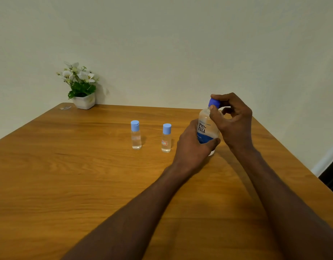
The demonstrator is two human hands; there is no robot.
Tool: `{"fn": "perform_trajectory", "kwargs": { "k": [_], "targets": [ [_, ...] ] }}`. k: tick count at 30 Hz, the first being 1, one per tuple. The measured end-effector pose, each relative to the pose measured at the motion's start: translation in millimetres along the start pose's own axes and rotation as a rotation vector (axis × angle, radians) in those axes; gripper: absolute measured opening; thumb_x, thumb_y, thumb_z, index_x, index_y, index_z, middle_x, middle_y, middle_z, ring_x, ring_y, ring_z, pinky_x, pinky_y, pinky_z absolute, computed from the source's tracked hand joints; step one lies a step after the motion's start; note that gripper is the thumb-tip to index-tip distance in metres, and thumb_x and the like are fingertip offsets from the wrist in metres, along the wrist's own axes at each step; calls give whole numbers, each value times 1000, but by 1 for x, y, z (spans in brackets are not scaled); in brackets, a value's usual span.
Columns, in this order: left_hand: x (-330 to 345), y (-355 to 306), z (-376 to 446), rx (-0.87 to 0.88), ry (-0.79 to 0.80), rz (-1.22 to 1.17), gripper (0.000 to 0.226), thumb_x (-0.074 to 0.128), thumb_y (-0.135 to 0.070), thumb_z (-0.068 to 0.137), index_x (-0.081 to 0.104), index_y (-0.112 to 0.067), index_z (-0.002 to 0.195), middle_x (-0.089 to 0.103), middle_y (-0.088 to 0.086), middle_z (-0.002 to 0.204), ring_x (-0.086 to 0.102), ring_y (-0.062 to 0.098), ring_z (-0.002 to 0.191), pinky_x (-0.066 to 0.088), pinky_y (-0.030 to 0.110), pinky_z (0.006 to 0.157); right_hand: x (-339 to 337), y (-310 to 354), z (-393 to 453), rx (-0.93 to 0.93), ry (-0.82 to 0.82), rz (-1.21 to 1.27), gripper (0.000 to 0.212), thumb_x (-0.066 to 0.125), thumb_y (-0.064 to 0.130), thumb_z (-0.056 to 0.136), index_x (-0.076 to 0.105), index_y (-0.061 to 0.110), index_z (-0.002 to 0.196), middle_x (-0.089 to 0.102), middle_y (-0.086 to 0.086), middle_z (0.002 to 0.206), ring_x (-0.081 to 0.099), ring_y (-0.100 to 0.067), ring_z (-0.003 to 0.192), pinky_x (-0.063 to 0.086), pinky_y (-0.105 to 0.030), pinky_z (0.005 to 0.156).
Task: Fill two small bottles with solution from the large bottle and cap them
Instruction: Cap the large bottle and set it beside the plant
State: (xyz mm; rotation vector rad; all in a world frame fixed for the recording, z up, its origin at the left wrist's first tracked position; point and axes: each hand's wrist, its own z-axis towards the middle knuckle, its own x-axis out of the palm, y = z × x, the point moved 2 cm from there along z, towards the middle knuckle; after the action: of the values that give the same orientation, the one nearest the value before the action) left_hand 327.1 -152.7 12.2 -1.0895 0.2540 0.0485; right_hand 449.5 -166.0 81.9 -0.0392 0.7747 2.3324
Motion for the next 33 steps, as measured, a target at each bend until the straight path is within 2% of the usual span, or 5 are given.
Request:
{"fn": "perform_trajectory", "kwargs": {
  "k": [13, 18, 24, 28, 33],
  "targets": [
    [-1, -3, -2, -2, 8, 15, 68, 81, -34, 86, 44, -29, 144, 62, -11, 135, 58, 6, 120, 50, 15, 91, 0, 1, -3, -5, 16, -16, 29, 69, 19, 92, 68, 14, 120, 70, 5, 115, 66, -11, 103, 60, -32, 84],
    [-1, -4, -2, 3, 13, 14, 68, 81, -32, 87, 45, -27, 144, 63, -9, 133, 60, 8, 120, 53, 18, 92, 3, 0, -3, -15, -3, -63, 41, 70, 13, 91, 62, 10, 132, 69, -2, 123, 66, -12, 104, 58, -24, 82],
    [-2, -6, -3, -23, 12, 29, 68, 81, -32, 87, 45, -26, 144, 61, -9, 137, 54, 1, 116, 45, 6, 81, 3, -6, -6, 48, 13, -77, 52, 67, 33, 93, 55, 12, 139, 68, -2, 119, 66, -14, 103, 58, -23, 82],
    [-2, -2, -2, -54, 5, 21, 70, 84, -25, 84, 46, -24, 143, 58, -6, 136, 56, 7, 121, 49, 9, 81, 4, -15, -15, 141, 182, 3, 71, 65, 58, 87, 49, 17, 142, 64, -1, 125, 65, -15, 112, 57, -23, 87],
    [-4, 2, 1, -85, -1, 78, 77, 90, -19, 76, 46, -21, 140, 53, 0, 136, 56, 15, 122, 54, 20, 90, 7, -27, -24, 204, 260, 66, 75, 79, 52, 83, 48, 17, 142, 62, 2, 129, 64, -16, 117, 56, -14, 84]
  ]
}}
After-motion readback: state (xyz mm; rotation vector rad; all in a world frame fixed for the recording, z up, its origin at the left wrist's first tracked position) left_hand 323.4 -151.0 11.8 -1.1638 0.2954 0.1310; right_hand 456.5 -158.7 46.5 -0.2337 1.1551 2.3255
